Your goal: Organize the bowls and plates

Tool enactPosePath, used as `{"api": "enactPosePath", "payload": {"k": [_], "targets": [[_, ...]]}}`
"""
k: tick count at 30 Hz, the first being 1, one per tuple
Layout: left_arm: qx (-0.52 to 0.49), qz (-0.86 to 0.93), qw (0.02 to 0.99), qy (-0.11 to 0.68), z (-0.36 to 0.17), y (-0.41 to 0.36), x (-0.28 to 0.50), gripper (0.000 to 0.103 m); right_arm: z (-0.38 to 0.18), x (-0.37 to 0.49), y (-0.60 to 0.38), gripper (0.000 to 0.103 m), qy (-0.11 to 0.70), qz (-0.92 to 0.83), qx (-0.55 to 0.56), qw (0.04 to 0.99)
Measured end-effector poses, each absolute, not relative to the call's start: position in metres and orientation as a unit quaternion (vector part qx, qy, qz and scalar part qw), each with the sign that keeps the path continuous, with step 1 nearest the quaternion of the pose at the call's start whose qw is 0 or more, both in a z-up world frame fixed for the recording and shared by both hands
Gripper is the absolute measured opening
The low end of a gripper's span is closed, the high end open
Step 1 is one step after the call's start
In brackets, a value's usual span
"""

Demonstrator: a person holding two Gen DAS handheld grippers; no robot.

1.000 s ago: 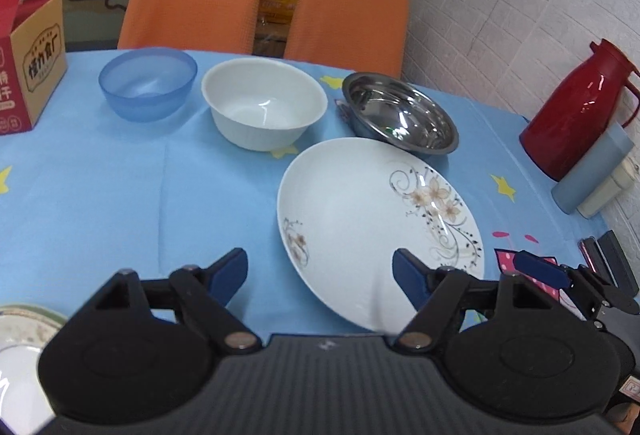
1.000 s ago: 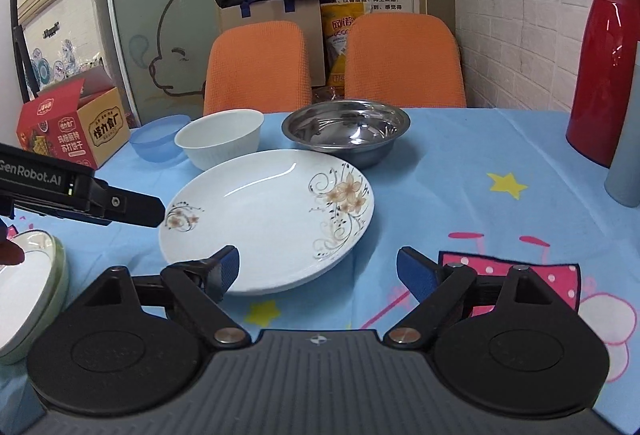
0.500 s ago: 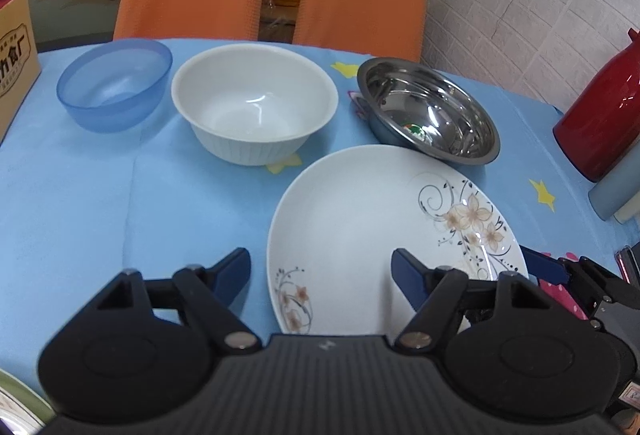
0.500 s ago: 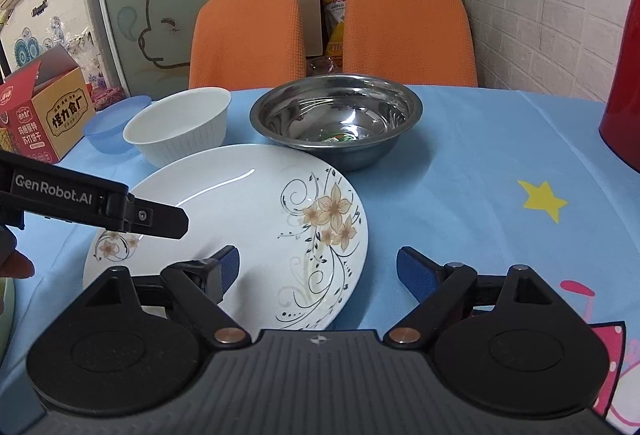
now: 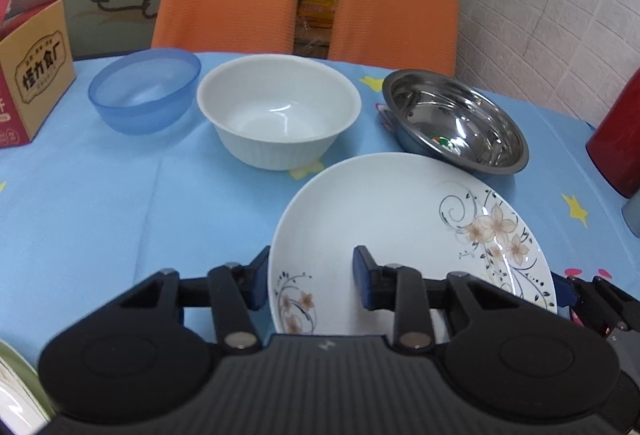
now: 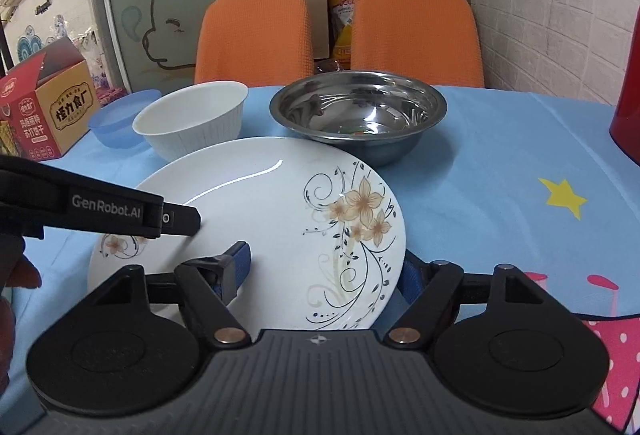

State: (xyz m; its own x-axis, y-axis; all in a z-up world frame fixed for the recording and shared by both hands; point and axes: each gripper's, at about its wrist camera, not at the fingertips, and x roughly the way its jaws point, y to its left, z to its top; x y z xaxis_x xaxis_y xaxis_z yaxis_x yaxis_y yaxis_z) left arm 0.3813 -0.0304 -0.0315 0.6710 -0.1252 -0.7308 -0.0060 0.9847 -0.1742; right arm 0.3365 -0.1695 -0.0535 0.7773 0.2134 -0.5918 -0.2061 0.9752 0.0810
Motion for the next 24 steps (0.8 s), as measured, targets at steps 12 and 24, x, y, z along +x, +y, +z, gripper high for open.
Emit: {"api": "enactPosePath", "payload": {"k": [12,24], "targets": [[-0.078,-0.042,0.919,0.384,-0.013,-0.020,0.333,0.028,-0.045,0.292,-0.162,0.103,0.288,0.103,0.020,0.952],[-0.103,-0.021,0.936,0.335,0.023,0.042,0.235,0.028,-0.008,0.216,-0.121,0.103,0.227,0.141,0.016,0.964]]}}
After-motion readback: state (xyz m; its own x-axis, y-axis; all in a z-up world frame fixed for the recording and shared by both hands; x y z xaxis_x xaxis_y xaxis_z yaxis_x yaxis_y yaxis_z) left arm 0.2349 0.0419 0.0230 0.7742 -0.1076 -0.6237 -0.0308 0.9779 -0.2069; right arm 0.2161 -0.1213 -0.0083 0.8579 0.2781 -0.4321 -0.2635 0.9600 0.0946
